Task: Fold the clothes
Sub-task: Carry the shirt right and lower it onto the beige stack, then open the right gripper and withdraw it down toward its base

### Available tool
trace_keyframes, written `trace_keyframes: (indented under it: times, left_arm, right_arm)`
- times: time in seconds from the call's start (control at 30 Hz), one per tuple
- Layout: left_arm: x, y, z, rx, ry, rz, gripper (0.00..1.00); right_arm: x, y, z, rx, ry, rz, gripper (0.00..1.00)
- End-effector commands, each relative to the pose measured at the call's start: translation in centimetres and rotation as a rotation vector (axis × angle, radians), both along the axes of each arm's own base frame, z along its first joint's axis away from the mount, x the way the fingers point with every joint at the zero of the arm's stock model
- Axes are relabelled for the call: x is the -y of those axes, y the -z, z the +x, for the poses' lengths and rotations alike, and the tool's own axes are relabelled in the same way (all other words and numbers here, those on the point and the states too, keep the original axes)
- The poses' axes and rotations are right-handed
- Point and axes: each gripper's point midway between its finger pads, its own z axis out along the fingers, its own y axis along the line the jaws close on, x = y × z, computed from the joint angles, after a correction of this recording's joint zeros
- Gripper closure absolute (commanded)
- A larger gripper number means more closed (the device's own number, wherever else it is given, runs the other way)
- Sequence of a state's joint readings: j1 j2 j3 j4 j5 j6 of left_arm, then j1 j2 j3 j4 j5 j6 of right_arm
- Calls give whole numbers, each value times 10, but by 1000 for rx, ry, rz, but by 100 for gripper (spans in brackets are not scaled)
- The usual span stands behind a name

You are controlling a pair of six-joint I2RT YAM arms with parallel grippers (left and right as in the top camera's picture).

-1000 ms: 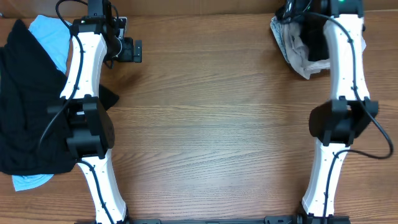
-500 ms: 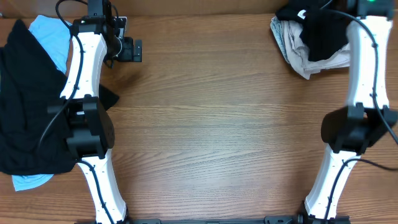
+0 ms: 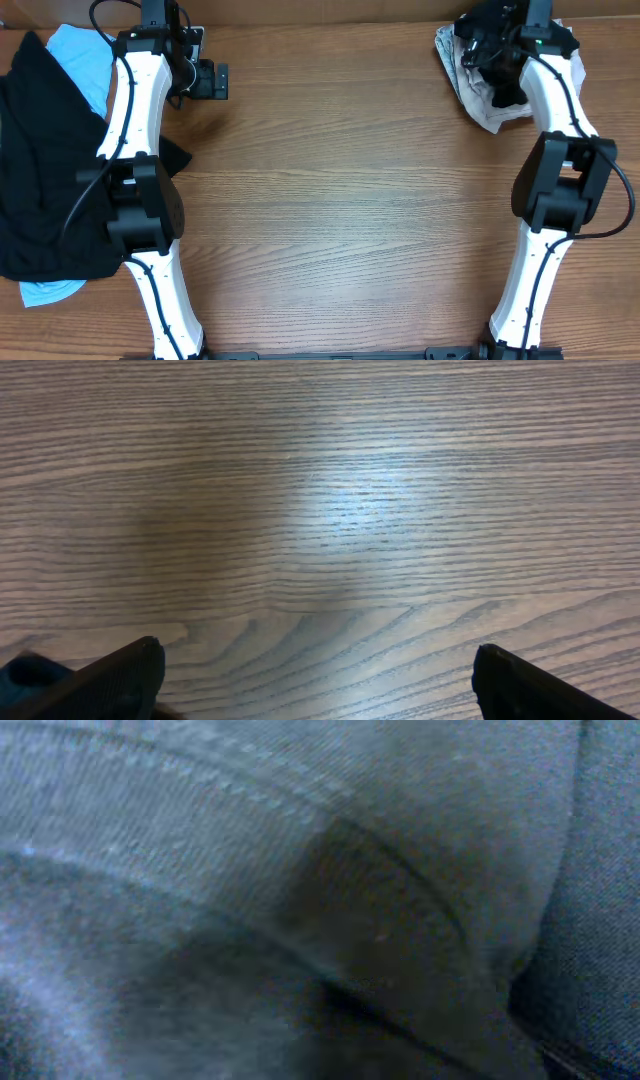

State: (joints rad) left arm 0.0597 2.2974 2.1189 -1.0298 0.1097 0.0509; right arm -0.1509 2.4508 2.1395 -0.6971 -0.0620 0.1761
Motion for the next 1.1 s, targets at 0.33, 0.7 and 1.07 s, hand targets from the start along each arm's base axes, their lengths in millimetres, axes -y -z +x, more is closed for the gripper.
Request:
trace_keyframes:
  times: [0.33, 0.7, 1.07]
  left_arm:
    - [-1, -6, 3, 20, -13, -17, 0]
    - [-1, -6, 3, 20, -13, -17, 0]
    - [-1, -6, 3, 20, -13, -17, 0]
  right_arm:
    - [30, -273, -51, 329, 53, 65, 0]
    - [-98, -459, -206, 607, -334, 269, 0]
    - [-120, -494, -250, 692, -411, 270, 0]
